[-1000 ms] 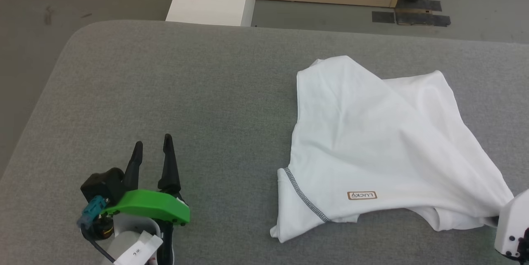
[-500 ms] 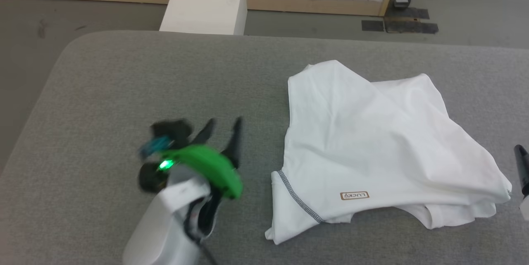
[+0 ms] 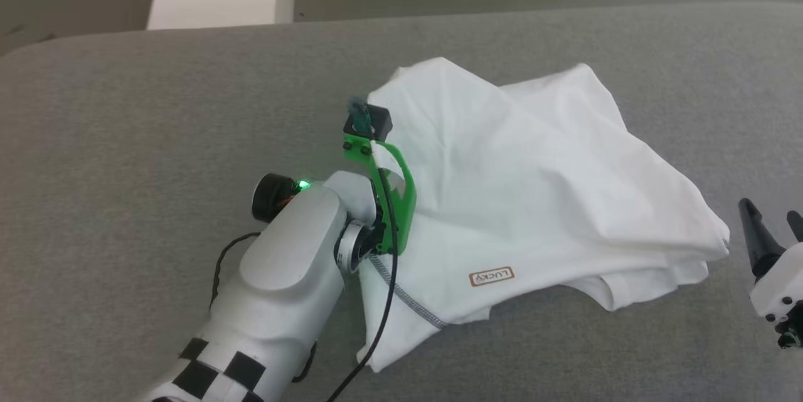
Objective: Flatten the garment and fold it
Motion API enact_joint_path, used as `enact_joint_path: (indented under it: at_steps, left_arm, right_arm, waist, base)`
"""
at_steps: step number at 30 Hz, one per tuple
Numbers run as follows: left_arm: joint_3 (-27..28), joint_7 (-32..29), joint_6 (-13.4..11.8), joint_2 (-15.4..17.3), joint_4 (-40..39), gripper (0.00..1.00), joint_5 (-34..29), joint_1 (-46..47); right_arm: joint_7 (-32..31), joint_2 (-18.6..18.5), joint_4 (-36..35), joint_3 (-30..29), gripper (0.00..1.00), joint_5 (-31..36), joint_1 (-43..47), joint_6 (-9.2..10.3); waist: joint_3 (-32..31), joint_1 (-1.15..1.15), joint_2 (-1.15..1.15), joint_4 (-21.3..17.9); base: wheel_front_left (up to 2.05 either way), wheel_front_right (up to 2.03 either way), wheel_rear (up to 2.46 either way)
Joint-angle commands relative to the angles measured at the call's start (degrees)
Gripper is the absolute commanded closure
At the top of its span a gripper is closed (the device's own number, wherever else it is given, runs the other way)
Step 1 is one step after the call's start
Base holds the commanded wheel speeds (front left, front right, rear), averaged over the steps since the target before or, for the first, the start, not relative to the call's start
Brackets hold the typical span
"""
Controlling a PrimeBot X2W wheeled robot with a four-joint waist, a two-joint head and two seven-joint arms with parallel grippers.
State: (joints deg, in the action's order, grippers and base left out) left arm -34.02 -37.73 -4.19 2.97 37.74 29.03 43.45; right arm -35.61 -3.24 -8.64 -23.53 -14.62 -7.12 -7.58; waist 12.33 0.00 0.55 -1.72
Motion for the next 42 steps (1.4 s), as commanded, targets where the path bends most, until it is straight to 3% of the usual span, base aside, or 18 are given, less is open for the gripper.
enact_joint_path:
  at_steps: [1,4,5,6,7,10,14,20,27,28,29,36,42]
  left_arm:
    - [-0.8,-1.3,-0.6,-0.1,1.5,0.0,-1.1,0.9]
    - [-1.8,-2.7,-0.8,0.0,3.6,0.0,-1.7,1.4]
    - [-1.6,-2.3,-0.5,0.0,3.7,0.43,-1.3,1.3]
    - [-1.3,-1.5,-0.4,0.0,3.6,0.98,-0.7,1.3]
    - [-1.1,-0.9,-0.2,0.0,3.7,1.0,-0.2,1.3]
    - [0.8,2.5,-0.6,0.0,2.9,1.0,1.9,2.0]
    - [5.2,10.1,-3.0,0.8,2.4,1.0,2.8,5.1]
    - [12.6,20.5,-5.9,6.1,3.8,1.0,3.7,10.8]
    - [15.9,22.7,-6.9,9.0,7.8,1.0,5.5,10.8]
    - [16.2,22.7,-6.1,8.8,8.1,0.67,6.3,10.3]
    - [16.9,23.5,-5.4,8.4,7.9,0.0,7.2,10.1]
    - [19.8,35.3,1.2,9.1,1.3,0.0,9.8,6.2]
    - [19.9,46.4,1.7,10.6,-9.5,0.0,7.5,-4.9]
  right_arm:
    - [0.8,0.1,0.4,0.1,0.0,0.1,-1.1,0.09]
    - [1.3,0.2,0.9,-0.1,0.0,0.0,-1.0,0.09]
    - [1.5,0.2,1.0,-0.4,0.0,0.1,-1.0,0.09]
    - [1.6,0.2,1.1,-0.5,0.0,0.2,-0.9,0.09]
    - [1.8,0.2,1.3,-0.7,0.0,0.3,-0.8,0.09]
    - [2.0,0.3,1.8,-0.7,0.0,0.8,-0.7,0.09]
    - [2.1,0.3,1.9,0.7,0.0,0.6,-1.2,0.09]
    - [2.1,0.3,1.6,3.0,0.0,0.4,-2.0,0.09]
    - [2.4,0.3,1.9,4.0,0.0,0.3,-1.5,0.09]
    - [2.4,0.3,2.0,4.1,0.0,0.4,-1.4,0.09]
    - [2.5,0.3,2.1,4.1,0.0,0.3,-1.4,0.09]
    - [2.8,0.4,2.1,3.8,0.0,0.7,-1.1,0.09]
    - [2.1,0.3,1.0,4.4,0.0,1.2,-0.1,0.09]
  waist:
    - [3.2,0.0,-0.54,-3.4]
    - [3.6,0.0,-0.54,-3.8]
    - [3.6,0.0,-0.54,-3.8]
    - [3.7,0.0,-0.54,-3.8]
    - [3.7,0.0,-0.54,-3.6]
    - [3.7,0.0,-0.54,-3.1]
    - [4.1,0.0,-0.54,-3.0]
    - [6.2,0.0,-0.54,-4.0]
    - [7.8,0.0,-0.54,-4.1]
    - [7.8,0.0,-0.54,-3.8]
    - [7.7,0.0,-0.54,-3.4]
    - [4.4,0.0,-0.54,-0.1]
    - [1.2,0.0,-0.54,2.9]
  base:
    - [0.0,0.0,0.0]
    - [0.0,0.0,0.0]
    - [0.0,0.0,0.0]
    - [0.0,0.0,0.0]
    - [0.0,0.0,0.0]
    - [0.0,0.0,0.0]
    - [0.0,0.0,0.0]
    - [0.0,0.0,0.0]
    - [0.0,0.0,0.0]
    - [0.0,0.0,0.0]
    - [0.0,0.0,0.0]
    - [0.0,0.0,0.0]
    - [0.0,0.0,0.0]
